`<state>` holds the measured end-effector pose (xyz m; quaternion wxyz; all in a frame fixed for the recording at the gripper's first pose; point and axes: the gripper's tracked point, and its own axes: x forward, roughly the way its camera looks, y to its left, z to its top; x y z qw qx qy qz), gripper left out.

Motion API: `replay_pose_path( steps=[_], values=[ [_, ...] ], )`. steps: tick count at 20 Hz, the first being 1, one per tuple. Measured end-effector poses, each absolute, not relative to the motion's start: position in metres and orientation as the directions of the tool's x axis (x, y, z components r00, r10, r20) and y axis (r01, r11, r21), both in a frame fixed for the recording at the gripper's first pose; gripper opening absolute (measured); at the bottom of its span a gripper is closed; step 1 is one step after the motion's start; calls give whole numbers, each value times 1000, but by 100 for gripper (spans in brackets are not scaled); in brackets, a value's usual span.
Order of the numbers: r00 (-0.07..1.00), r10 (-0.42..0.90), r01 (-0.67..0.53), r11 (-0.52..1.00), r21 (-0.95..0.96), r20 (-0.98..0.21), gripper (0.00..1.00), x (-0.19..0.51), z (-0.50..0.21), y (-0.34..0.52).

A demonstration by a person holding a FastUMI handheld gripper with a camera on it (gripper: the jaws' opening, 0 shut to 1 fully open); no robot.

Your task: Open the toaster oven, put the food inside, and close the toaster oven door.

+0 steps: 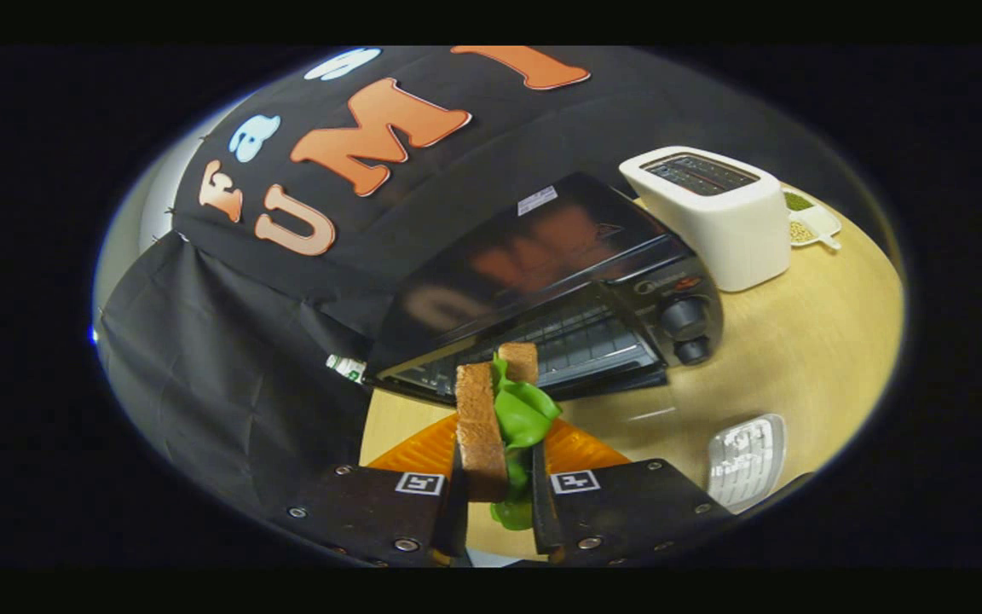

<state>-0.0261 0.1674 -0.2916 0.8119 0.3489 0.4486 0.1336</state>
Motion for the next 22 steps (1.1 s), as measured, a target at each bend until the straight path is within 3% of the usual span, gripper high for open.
replay_pose_path(
  steps=[7, 13, 22],
  values=[
    [584, 488, 187, 696, 693, -648, 31, 1, -331, 183],
    [674, 496, 209, 582, 786, -547, 31, 28, -341, 201],
    [774, 290, 290, 629, 722, -563, 36, 72, -372, 199]
  ],
)
